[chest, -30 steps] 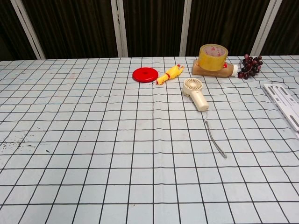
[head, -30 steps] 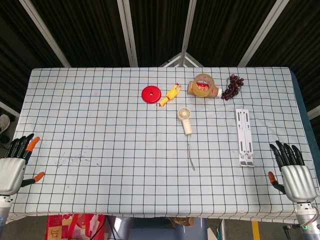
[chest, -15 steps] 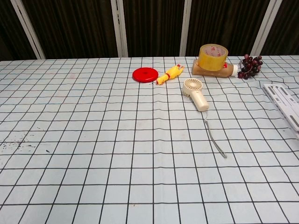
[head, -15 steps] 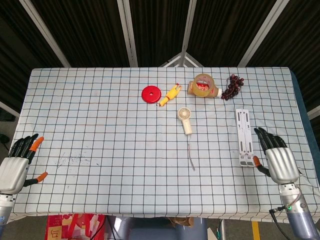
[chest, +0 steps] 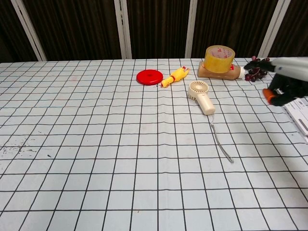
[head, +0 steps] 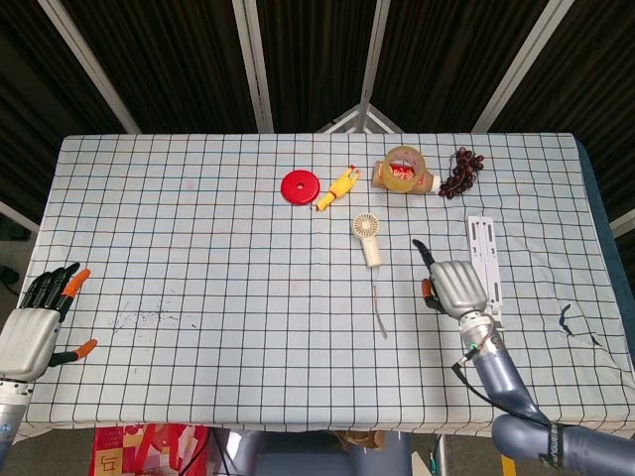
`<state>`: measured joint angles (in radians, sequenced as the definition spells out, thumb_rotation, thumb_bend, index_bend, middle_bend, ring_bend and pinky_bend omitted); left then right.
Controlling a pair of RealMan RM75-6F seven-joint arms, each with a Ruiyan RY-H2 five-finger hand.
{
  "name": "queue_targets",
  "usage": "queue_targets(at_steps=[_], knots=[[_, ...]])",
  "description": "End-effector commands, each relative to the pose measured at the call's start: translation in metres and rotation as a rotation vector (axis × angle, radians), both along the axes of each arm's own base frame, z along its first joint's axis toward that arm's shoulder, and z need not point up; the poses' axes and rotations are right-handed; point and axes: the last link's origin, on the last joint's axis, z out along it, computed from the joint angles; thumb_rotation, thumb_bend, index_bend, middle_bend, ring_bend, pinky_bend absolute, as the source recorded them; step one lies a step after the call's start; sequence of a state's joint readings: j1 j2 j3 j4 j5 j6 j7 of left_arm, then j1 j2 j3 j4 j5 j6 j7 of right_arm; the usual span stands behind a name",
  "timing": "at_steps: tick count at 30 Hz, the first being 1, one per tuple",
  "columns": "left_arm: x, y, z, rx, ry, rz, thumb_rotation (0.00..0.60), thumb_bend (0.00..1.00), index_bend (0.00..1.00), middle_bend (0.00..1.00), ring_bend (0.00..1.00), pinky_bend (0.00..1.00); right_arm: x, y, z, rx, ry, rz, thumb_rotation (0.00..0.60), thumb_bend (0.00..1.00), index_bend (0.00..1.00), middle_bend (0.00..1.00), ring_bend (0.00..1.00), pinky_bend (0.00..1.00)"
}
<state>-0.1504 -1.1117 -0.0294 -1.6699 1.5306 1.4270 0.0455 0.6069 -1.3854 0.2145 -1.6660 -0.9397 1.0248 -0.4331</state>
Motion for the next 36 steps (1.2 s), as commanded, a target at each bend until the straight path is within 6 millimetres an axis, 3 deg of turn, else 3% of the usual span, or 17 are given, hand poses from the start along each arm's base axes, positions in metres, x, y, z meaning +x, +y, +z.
queue_targets(at_steps=[1,6,16,36], knots=[[0.000,0.001,0.002,0.002,-0.003,-0.002,0.600,0.03,0.00,0.00,0.00,0.00,0.018,-0.018,-0.026,0.035,0.009,-0.006,0.600,0.68,0.00,0.85,0.95,0.87],[0.000,0.002,0.004,0.001,-0.021,-0.003,0.600,0.03,0.00,0.00,0.00,0.00,0.028,-0.028,-0.047,0.055,0.014,-0.029,0.600,0.69,0.00,0.85,0.96,0.87],[-0.003,0.003,0.008,-0.003,-0.037,0.013,0.600,0.03,0.00,0.00,0.00,0.00,0.029,-0.039,-0.070,0.075,0.030,-0.066,0.600,0.69,0.00,0.85,0.95,0.87],[-0.003,0.005,0.007,-0.006,-0.041,0.022,0.600,0.04,0.00,0.00,0.00,0.00,0.026,-0.046,-0.081,0.087,0.016,-0.106,0.600,0.69,0.00,0.85,0.96,0.87]])
